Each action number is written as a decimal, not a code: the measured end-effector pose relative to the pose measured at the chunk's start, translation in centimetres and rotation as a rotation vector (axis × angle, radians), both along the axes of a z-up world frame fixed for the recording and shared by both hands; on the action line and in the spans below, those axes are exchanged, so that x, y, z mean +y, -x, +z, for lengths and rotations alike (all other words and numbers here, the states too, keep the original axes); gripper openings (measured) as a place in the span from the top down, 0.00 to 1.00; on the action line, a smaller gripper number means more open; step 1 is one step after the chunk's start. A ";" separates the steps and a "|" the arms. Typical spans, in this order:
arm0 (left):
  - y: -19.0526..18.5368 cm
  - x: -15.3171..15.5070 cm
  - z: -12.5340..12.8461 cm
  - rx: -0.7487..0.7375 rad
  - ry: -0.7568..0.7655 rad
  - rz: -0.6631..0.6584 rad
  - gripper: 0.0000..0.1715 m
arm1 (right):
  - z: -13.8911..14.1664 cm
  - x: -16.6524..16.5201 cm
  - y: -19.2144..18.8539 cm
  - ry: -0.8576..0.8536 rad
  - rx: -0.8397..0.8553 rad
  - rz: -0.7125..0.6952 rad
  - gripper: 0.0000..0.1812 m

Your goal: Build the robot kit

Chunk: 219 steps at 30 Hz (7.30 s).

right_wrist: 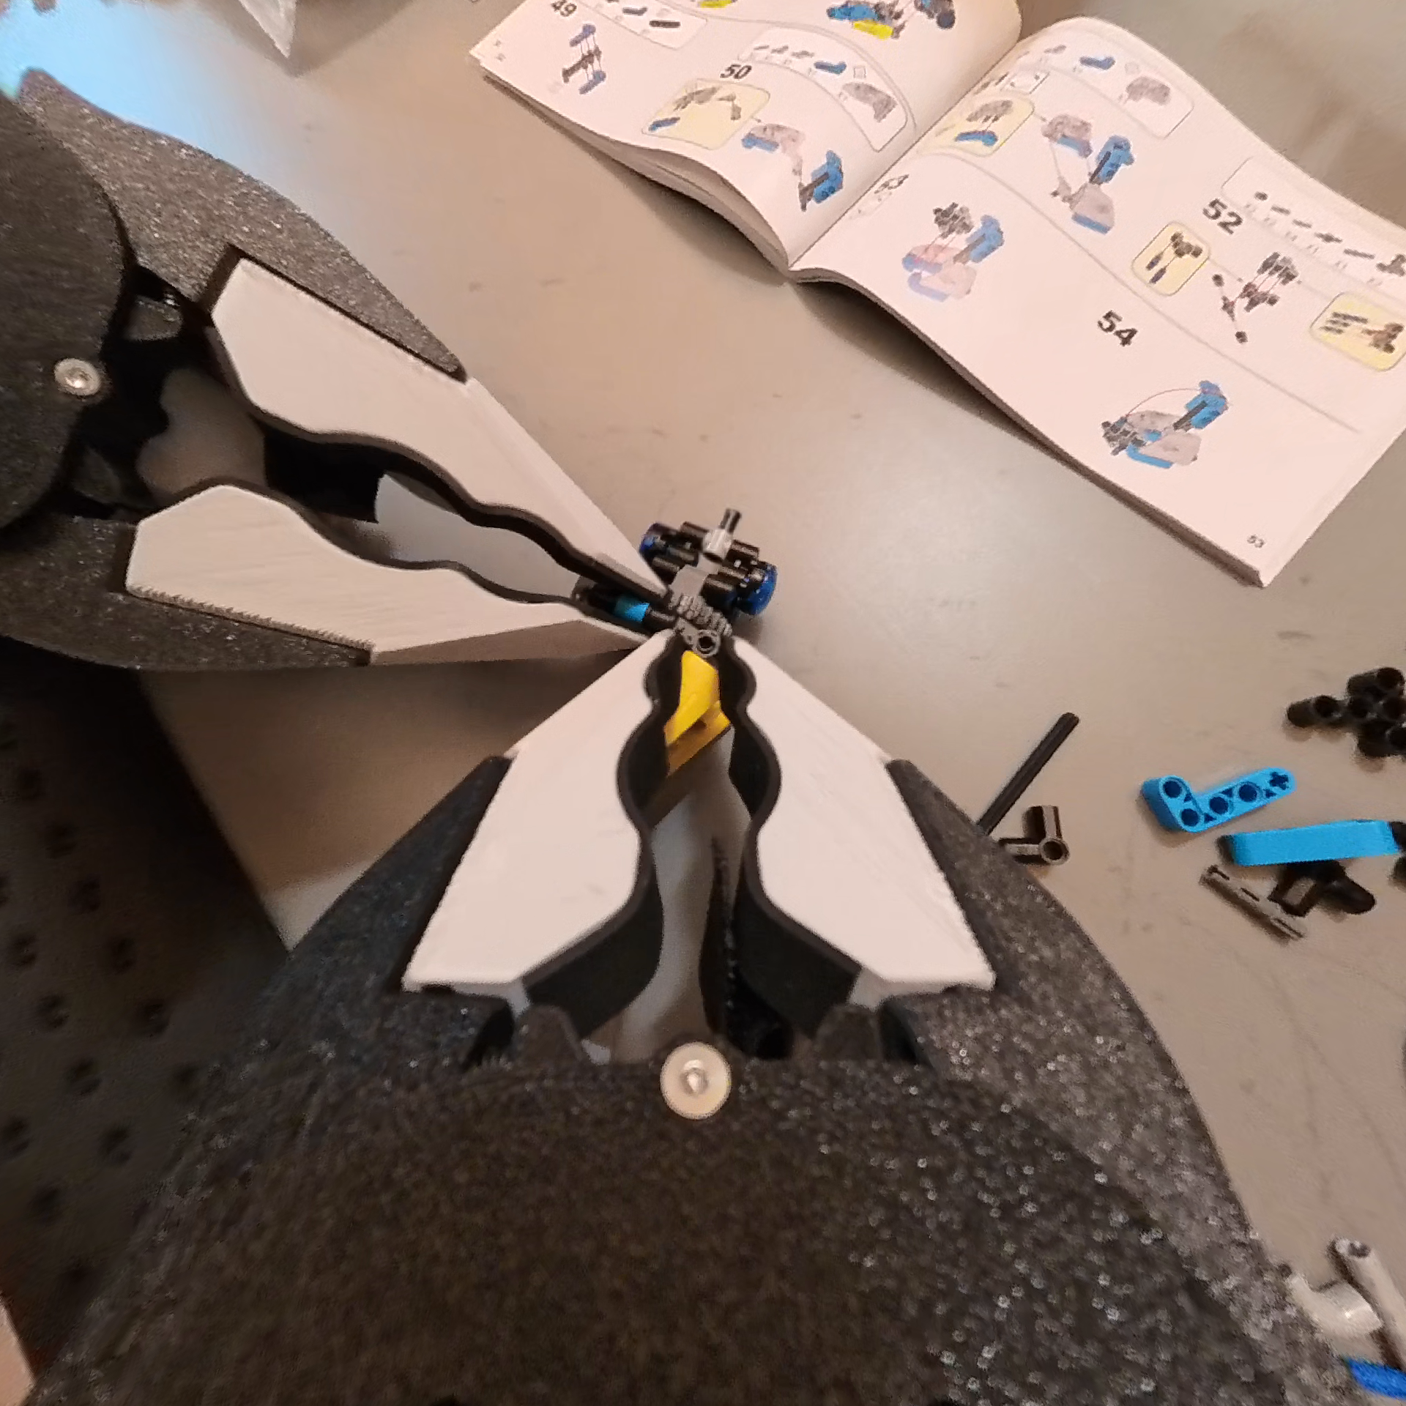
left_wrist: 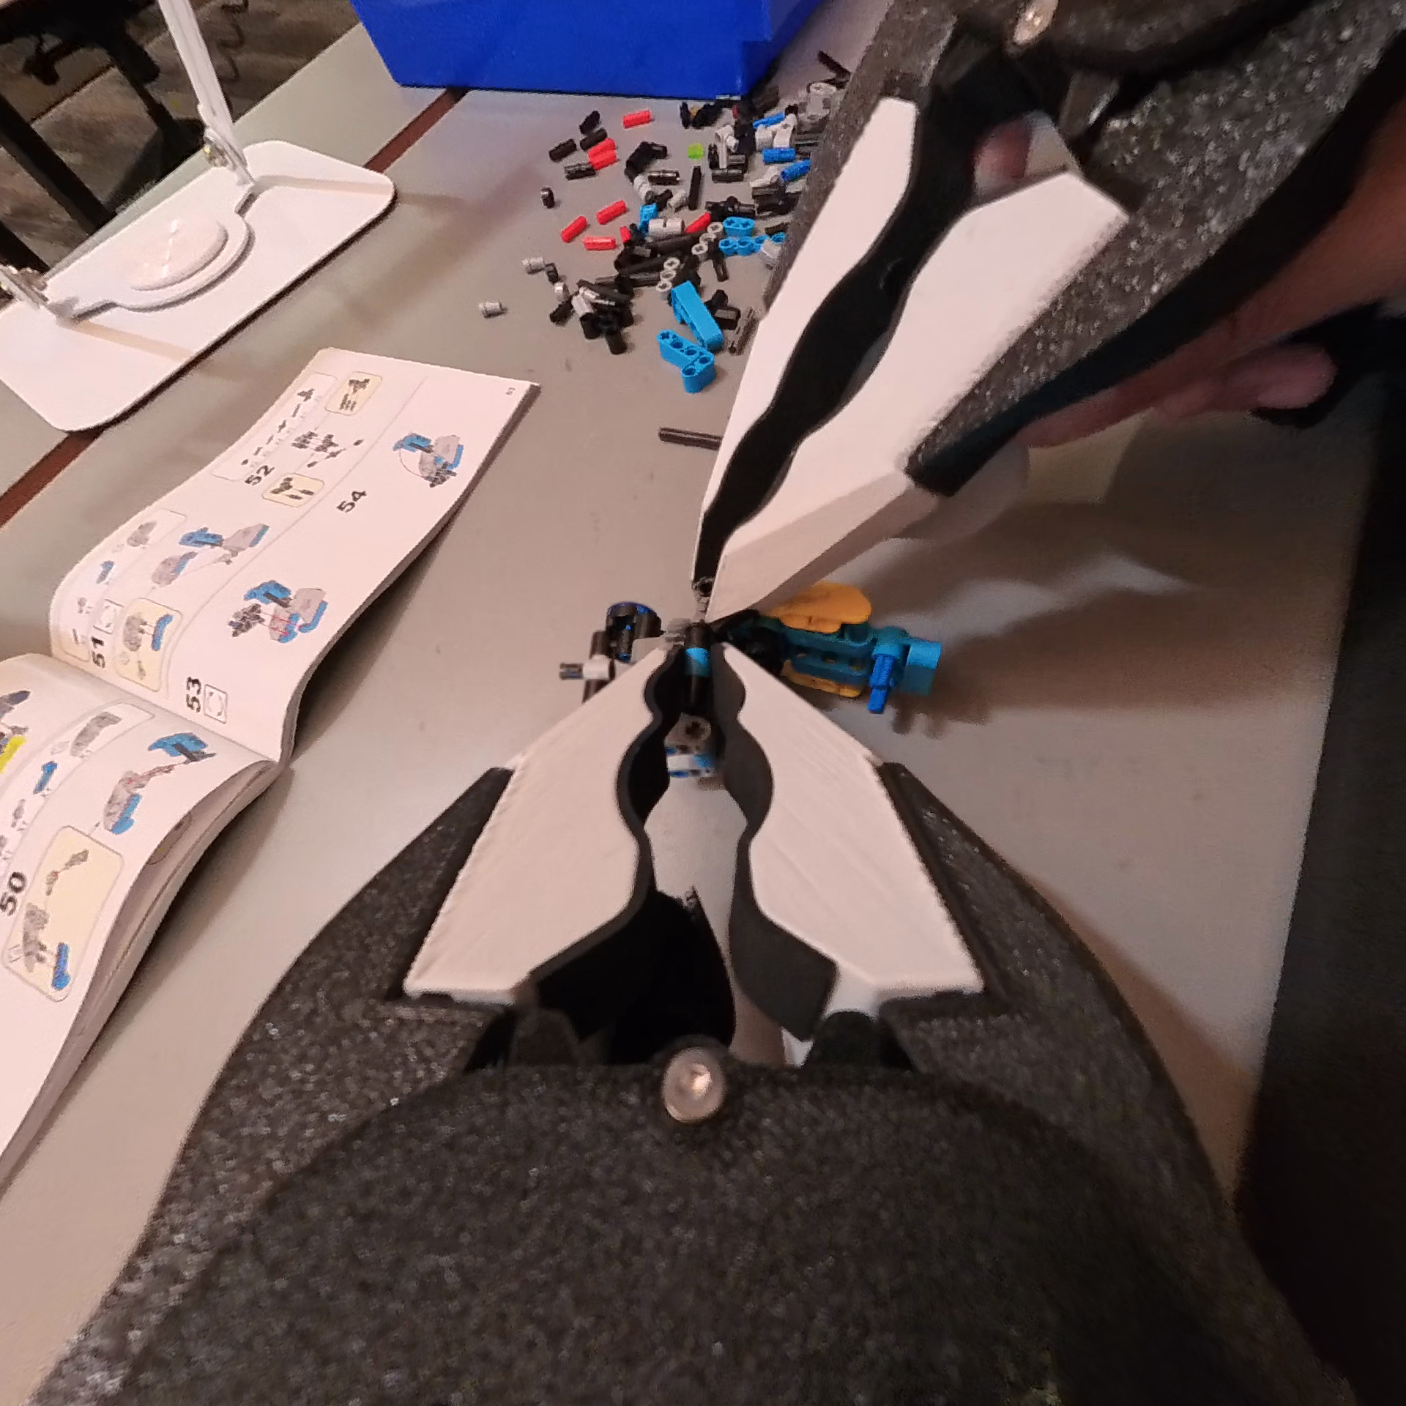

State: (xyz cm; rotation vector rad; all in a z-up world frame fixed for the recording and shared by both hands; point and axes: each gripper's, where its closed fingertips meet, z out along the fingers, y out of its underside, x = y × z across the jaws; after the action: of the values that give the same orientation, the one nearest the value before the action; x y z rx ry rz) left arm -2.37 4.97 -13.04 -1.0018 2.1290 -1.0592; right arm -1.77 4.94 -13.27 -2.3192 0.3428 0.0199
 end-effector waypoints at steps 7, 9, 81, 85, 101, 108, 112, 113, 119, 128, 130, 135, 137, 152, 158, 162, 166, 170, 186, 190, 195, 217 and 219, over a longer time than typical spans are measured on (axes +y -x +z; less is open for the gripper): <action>0.2 -0.1 -0.1 0.001 0.023 -0.092 0.96 | 0.1 -0.3 0.1 -0.091 0.038 0.136 0.93; 0.2 -0.1 -0.1 -0.003 0.017 -0.092 0.96 | 0.1 -0.5 0.3 -0.100 0.040 0.142 0.92; -0.4 -0.2 -0.2 0.059 0.085 -0.044 0.96 | -0.1 -0.6 -0.7 -0.114 -0.003 0.016 0.84; -0.2 -0.1 -0.4 0.061 0.067 -0.032 0.95 | 1.0 -1.0 0.1 -0.192 -0.023 0.021 0.78; 1.4 1.2 -0.6 0.235 0.251 -0.142 0.75 | -0.5 -2.9 1.2 -0.121 -0.148 -0.099 0.73; 0.8 0.0 -1.6 0.194 0.127 -0.106 0.88 | -1.2 -2.9 0.1 -0.065 -0.175 -0.161 0.87; 0.7 -0.3 -1.7 0.125 0.034 -0.119 0.89 | -1.0 -2.7 -0.1 -0.071 -0.185 -0.157 0.88; 0.7 -0.3 -1.7 0.117 0.017 -0.121 0.89 | -1.0 -2.7 -0.1 -0.071 -0.199 -0.155 0.88; 0.4 -0.3 -1.8 0.131 0.032 -0.118 0.88 | -1.6 -2.3 -0.6 -0.049 -0.190 -0.148 0.88; -0.6 -0.2 -1.8 0.160 0.074 -0.066 0.85 | -1.9 -2.2 -1.0 -0.079 -0.054 -0.165 0.89; -0.8 0.1 -1.7 0.145 0.060 -0.041 0.82 | -1.8 -2.4 -1.2 -0.071 -0.070 -0.184 0.89; -0.4 1.3 -1.4 0.119 0.046 0.017 0.77 | -1.8 -2.2 -1.3 -0.056 -0.056 -0.216 0.90; -0.5 2.1 -1.1 0.114 0.058 0.061 0.77 | -1.8 -1.8 -1.4 -0.052 -0.047 -0.220 0.90; -1.4 1.1 -3.0 0.216 0.016 0.032 0.88 | -1.8 -0.6 -2.4 -0.025 -0.051 -0.191 0.90; -1.8 1.6 -3.0 0.197 -0.013 -0.001 0.89 | -1.9 -0.1 -2.9 -0.004 -0.078 -0.100 0.89; -2.1 1.6 -3.0 0.197 -0.013 -0.043 0.91 | -1.9 0.4 -3.7 -0.001 -0.242 -0.043 0.89; -2.2 1.8 -3.1 0.221 0.015 -0.052 0.91 | -2.1 0.5 -3.5 -0.029 -0.126 -0.007 0.90; -2.2 1.8 -3.0 0.222 0.019 -0.078 0.91 | -2.2 0.8 -3.6 -0.082 0.006 0.045 0.90; -1.9 1.9 -3.1 0.250 0.025 -0.167 0.92 | -1.9 0.7 -3.2 0.051 -0.217 0.217 0.91; -1.9 1.9 -3.1 0.268 0.049 -0.162 0.92 | -2.0 0.8 -3.2 0.096 -0.251 0.208 0.91; -1.8 1.8 -3.1 0.275 0.048 -0.168 0.92 | -2.0 0.6 -3.1 0.100 -0.274 0.220 0.91; -0.8 3.1 -1.1 0.174 0.128 0.018 0.78 | -2.2 1.6 -2.1 0.028 -0.117 0.174 0.91; -1.5 3.2 -0.8 0.157 0.153 0.036 0.82 | -2.2 1.6 -2.2 0.026 -0.088 0.158 0.91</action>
State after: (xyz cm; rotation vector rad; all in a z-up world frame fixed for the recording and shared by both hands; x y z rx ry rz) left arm -0.90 8.19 -13.83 -1.2274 2.1701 -1.1743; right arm 0.39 6.56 -15.49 -2.3597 0.1161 -0.0084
